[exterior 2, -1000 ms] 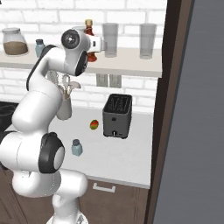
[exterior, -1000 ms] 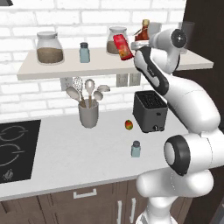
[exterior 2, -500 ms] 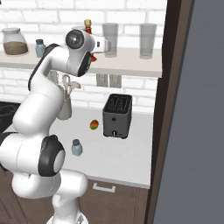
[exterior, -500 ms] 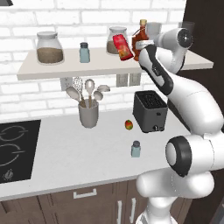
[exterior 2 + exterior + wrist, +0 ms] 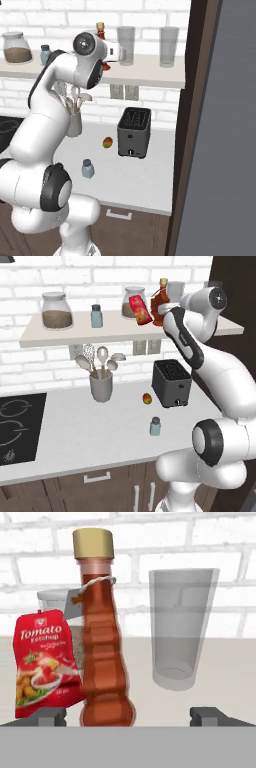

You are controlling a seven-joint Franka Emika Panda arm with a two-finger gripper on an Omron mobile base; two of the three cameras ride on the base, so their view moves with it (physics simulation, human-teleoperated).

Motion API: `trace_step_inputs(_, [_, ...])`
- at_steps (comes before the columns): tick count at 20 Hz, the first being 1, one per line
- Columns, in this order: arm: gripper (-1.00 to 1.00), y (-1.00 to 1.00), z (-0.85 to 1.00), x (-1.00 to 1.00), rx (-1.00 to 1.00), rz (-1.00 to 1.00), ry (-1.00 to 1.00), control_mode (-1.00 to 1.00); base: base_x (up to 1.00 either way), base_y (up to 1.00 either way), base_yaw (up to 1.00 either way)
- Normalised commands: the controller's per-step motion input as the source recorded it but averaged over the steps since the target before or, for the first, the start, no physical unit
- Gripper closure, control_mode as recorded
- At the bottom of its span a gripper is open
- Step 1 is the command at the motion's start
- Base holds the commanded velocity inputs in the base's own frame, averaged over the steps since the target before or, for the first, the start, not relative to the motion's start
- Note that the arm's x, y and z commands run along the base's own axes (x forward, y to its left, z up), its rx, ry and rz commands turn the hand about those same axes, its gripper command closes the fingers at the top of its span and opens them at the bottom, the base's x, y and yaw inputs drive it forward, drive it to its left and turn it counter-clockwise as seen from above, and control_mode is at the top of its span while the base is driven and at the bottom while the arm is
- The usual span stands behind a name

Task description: Put the shaker and condiment bottle from the counter next to their counterparts in the cabinet.

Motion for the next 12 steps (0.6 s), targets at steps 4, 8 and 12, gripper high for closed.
trace_step_inputs(4, [-1.0,0.0,0.04,-0.5,0.0,0.01,0.01,-1.0,0.0,0.0,0.0])
trace_step_inputs(8, [-1.0,0.0,0.07,-0.77,0.01,0.01,0.0,-1.0,0.0,0.0,0.0])
trace_step_inputs(12, [-1.0,0.0,0.01,-0.98,0.01,0.01,0.0,-1.0,0.0,0.0,0.0])
